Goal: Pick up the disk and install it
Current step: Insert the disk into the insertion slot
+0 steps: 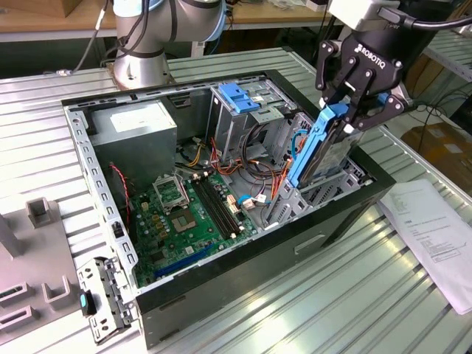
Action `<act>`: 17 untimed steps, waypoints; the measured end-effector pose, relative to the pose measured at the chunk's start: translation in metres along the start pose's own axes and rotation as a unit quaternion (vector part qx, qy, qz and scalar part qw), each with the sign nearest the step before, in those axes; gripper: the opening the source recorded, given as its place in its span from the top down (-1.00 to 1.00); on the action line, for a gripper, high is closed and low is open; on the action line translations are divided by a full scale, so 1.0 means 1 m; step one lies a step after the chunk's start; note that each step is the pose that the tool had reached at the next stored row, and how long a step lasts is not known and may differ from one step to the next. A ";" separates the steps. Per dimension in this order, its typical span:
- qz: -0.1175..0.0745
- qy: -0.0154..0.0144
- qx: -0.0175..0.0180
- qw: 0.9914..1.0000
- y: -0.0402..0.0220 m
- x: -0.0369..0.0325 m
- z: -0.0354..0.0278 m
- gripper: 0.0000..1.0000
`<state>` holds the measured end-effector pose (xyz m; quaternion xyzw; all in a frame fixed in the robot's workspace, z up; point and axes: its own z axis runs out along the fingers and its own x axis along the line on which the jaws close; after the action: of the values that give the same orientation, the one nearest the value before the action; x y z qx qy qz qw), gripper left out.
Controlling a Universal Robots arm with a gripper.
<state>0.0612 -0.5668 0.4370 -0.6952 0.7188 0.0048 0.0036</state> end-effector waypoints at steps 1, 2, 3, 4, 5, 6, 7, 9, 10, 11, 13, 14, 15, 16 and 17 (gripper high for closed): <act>0.000 0.000 0.000 1.000 -0.0001 0.0001 0.0017 0.26; 0.000 0.000 0.000 1.000 -0.0001 0.0001 0.0028 0.26; 0.000 0.000 0.000 1.000 -0.0002 0.0001 0.0039 0.26; 0.000 0.000 0.000 1.000 -0.0006 0.0002 0.0055 0.26; 0.000 0.000 0.000 1.000 -0.0006 0.0002 0.0057 0.26; 0.000 0.000 0.000 1.000 -0.0006 0.0002 0.0056 0.26; 0.000 0.000 0.000 1.000 -0.0006 0.0002 0.0056 0.26; 0.000 0.000 0.000 1.000 -0.0005 0.0003 0.0055 0.26; 0.000 0.000 0.000 1.000 -0.0005 0.0003 0.0048 0.26; 0.000 0.000 -0.001 1.000 -0.0005 0.0003 0.0036 0.26; 0.000 0.000 -0.003 1.000 -0.0006 0.0002 0.0004 0.26; 0.000 0.000 -0.004 1.000 -0.0009 0.0002 0.0001 0.26; 0.000 0.000 -0.006 1.000 -0.0015 0.0001 0.0000 0.26; 0.000 0.000 -0.008 1.000 -0.0021 0.0001 -0.0001 0.26; 0.001 0.000 -0.011 1.000 -0.0045 0.0001 0.0001 0.26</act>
<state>0.0657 -0.5670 0.4369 -0.6946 0.7193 0.0128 -0.0046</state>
